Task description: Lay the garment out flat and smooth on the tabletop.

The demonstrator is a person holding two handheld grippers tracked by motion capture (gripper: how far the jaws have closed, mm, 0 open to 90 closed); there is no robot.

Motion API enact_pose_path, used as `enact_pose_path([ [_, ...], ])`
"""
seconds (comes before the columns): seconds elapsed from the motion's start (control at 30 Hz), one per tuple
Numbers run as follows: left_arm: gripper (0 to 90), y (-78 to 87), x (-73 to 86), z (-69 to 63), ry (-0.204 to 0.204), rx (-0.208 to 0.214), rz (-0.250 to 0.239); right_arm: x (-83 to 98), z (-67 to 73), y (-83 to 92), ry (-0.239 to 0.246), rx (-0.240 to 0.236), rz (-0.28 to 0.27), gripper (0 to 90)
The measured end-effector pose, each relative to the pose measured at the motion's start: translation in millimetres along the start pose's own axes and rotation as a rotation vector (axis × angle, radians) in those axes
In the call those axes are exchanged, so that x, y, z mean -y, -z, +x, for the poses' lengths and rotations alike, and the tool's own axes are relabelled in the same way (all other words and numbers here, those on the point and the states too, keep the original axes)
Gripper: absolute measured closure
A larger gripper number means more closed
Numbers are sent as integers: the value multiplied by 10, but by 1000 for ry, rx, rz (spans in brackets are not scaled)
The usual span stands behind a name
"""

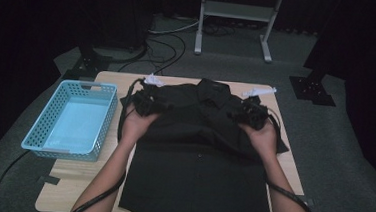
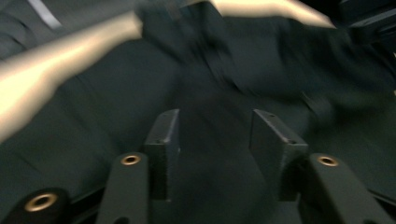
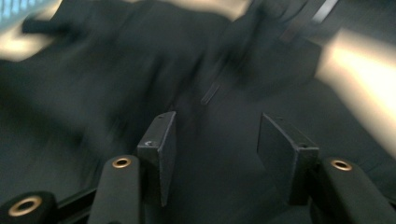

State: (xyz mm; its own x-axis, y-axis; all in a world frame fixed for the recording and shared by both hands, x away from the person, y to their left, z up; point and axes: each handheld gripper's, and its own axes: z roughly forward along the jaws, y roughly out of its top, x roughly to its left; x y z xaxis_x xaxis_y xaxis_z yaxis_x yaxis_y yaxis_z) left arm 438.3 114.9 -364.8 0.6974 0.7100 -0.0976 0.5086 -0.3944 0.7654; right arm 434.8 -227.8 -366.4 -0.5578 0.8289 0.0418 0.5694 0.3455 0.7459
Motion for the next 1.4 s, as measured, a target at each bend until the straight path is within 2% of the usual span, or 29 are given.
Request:
enact_pose_path([
  [0.07, 511, -110, 198, -79, 2, 20, 50, 261, 30, -138, -32, -37, 73, 449],
  [0.17, 485, -202, 441, -199, 0, 37, 95, 583, 152, -232, -31, -58, 123, 424],
  [0.23, 467, -231, 566, -266, 5, 53, 110, 727, 227, -225, -30, -45, 130, 418],
  [0.3, 441, -238, 665, -324, -3, 41, 131, 837, 282, -196, -40, -56, 128, 398],
  [0.37, 439, -222, 745, -369, 3, 46, 132, 920, 347, -149, -37, -55, 116, 394],
  [0.43, 421, -180, 813, -419, -2, 43, 126, 976, 411, -87, -20, -37, 104, 379],
  [0.53, 410, -150, 904, -492, -17, 44, 138, 1064, 483, 62, -36, -62, 25, 360],
  [0.6, 391, -155, 949, -517, -28, 42, 161, 1116, 534, 95, -5, -78, 18, 338],
  [0.67, 382, -159, 991, -527, -28, 39, 168, 1162, 566, 84, 22, -79, 35, 339],
  [0.73, 370, -165, 1019, -532, -19, 52, 179, 1215, 575, 40, 22, -77, 71, 352],
  [0.93, 344, -200, 1126, -591, -26, 68, 235, 1342, 610, -81, 35, -30, 159, 356],
  [0.97, 339, -208, 1150, -603, -19, 72, 244, 1357, 614, -75, 31, -30, 149, 356],
  [1.0, 334, -202, 1172, -620, -28, 69, 233, 1366, 620, -67, 25, -28, 147, 357],
  [1.13, 332, -169, 1210, -690, -31, 72, 233, 1400, 692, -23, 45, -3, 167, 356],
  [1.23, 332, -132, 1255, -761, -29, 74, 230, 1435, 759, 42, 49, -6, 197, 357],
  [1.3, 333, -92, 1291, -825, -17, 84, 234, 1503, 822, 116, 57, -10, 200, 356],
  [1.4, 335, -30, 1351, -939, -33, 88, 246, 1618, 907, 221, 69, -25, 189, 343],
])
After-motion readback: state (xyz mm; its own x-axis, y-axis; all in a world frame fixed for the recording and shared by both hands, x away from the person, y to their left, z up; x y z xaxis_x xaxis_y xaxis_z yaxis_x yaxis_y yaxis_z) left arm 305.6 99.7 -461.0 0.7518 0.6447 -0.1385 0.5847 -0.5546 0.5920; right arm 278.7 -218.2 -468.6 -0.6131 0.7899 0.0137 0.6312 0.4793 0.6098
